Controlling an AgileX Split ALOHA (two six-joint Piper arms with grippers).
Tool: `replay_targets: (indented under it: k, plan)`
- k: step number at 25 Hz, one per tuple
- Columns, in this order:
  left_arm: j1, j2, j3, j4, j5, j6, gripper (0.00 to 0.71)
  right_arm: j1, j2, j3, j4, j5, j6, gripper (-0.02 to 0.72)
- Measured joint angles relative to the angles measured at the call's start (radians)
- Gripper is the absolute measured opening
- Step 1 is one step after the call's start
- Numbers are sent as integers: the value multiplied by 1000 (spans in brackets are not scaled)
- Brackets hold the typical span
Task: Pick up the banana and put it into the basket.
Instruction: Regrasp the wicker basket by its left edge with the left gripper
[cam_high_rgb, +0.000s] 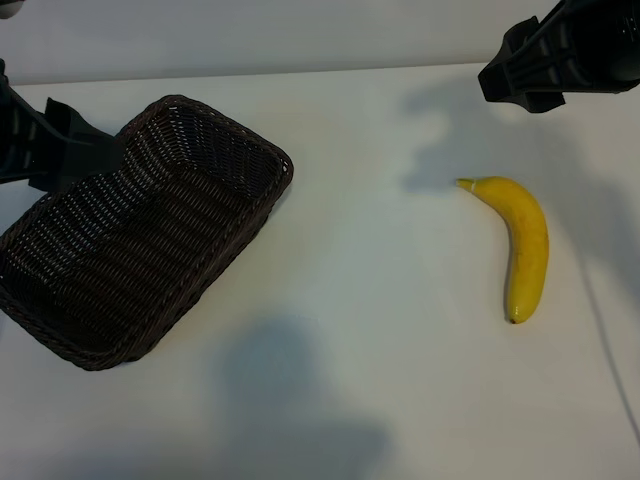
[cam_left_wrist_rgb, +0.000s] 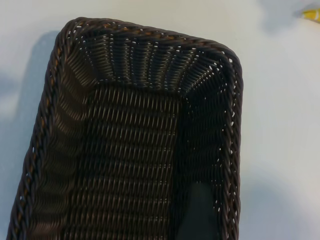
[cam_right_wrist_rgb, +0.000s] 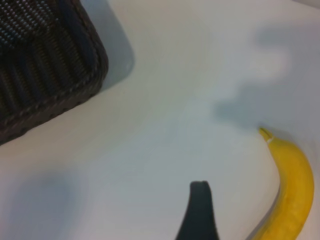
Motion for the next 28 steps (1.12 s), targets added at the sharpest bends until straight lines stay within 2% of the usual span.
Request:
replay_targets:
  k: [12, 18, 23, 28]
  plan:
    - [0, 0, 0, 0, 17, -8, 610, 0, 0, 0, 0, 0, 0, 594]
    - [0, 0, 0, -30, 79, -23, 610, 0, 0, 0, 0, 1, 0, 594]
    - [0, -17, 1, -15, 128, -205, 610, 0, 0, 0, 0, 3, 0, 594]
    - [0, -138, 106, 122, 58, -454, 610, 0, 0, 0, 0, 5, 0, 594]
